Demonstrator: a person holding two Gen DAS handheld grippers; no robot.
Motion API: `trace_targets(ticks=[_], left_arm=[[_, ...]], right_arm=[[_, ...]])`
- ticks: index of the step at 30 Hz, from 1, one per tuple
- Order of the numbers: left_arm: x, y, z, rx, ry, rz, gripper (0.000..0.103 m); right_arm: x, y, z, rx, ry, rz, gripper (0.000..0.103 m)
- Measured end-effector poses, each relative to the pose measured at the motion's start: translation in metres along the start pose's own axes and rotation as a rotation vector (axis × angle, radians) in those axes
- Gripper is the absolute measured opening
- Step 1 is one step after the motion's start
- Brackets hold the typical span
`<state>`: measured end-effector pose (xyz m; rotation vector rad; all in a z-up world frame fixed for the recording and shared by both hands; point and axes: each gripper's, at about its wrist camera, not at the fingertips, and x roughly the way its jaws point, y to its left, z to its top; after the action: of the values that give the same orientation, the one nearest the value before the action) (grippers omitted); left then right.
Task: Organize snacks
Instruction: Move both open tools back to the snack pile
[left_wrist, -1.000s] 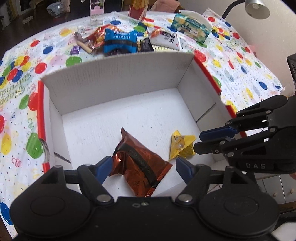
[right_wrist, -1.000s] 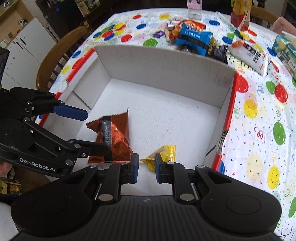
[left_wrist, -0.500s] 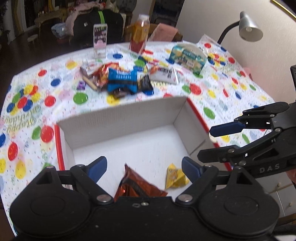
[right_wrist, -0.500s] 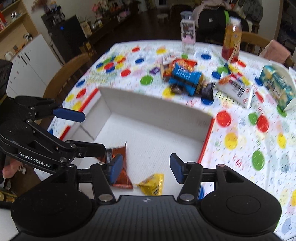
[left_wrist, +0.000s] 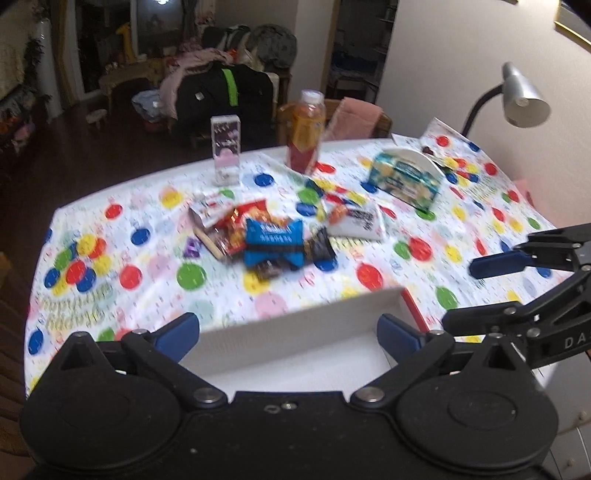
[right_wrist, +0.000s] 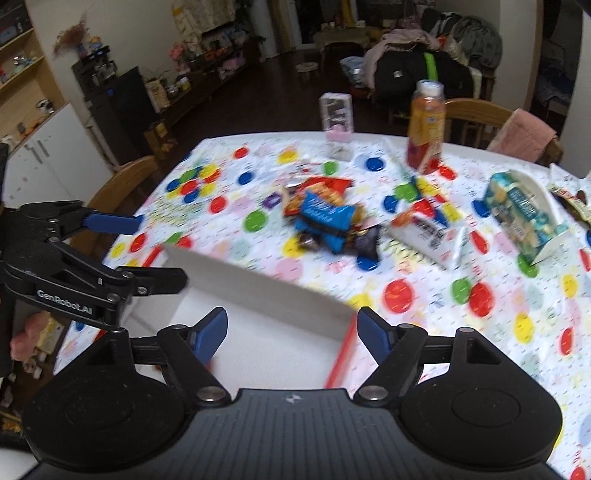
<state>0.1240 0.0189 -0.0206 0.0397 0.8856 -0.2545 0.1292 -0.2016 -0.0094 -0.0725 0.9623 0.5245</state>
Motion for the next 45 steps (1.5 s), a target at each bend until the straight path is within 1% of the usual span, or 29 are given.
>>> trace_targets(ticks=[3,5,7,11,14,19,22,25,28,34,38,41,44,45], left_arm=[[0.012,0.003,0.014,-0.026,-0.001,0.022,0.102],[0.02,0.003,0.024,-0.04,-0.004,0.038,0.102],[0.029,0.003,0.034,-0.045,-0.01,0.063,0.102],[0.049,0.003,0.054,-0.053,-0.005,0.086,0.102],[0.07,0.003,0.067,-0.077,0.023,0.092,0.102],[0.105,0.011,0.085,-0.186,0.093,0.08,0.102],[0.125,0.016,0.092,-0.258,0.128,0.078,0.101],[0.145,0.019,0.097,-0.334,0.162,0.07,0.098],[0.162,0.019,0.1,-0.377,0.193,0.063,0.096],[0.194,0.021,0.105,-0.466,0.243,0.06,0.087],[0.211,0.031,0.102,-0.599,0.277,0.047,0.079],[0.218,0.038,0.098,-0.713,0.279,0.021,0.076],[0.228,0.041,0.096,-0.768,0.298,0.02,0.072],[0.231,0.042,0.095,-0.782,0.305,0.018,0.071]], right_arm=[[0.006,-0.016,0.012,-0.006,-0.007,-0.059,0.078],[0.011,-0.03,0.019,0.001,-0.013,-0.079,0.078],[0.016,-0.046,0.026,0.012,-0.012,-0.087,0.078],[0.033,-0.073,0.039,-0.004,0.001,-0.103,0.078],[0.048,-0.087,0.047,-0.038,0.015,-0.104,0.078],[0.074,-0.102,0.058,-0.101,0.037,-0.104,0.078],[0.092,-0.11,0.063,-0.128,0.06,-0.087,0.078],[0.109,-0.12,0.07,-0.148,0.085,-0.073,0.078],[0.126,-0.131,0.076,-0.165,0.107,-0.07,0.078],[0.157,-0.145,0.088,-0.233,0.133,-0.086,0.078],[0.176,-0.152,0.091,-0.274,0.153,-0.091,0.078],[0.189,-0.156,0.093,-0.289,0.163,-0.082,0.077],[0.199,-0.159,0.094,-0.295,0.165,-0.066,0.077],[0.202,-0.159,0.095,-0.297,0.165,-0.061,0.075]])
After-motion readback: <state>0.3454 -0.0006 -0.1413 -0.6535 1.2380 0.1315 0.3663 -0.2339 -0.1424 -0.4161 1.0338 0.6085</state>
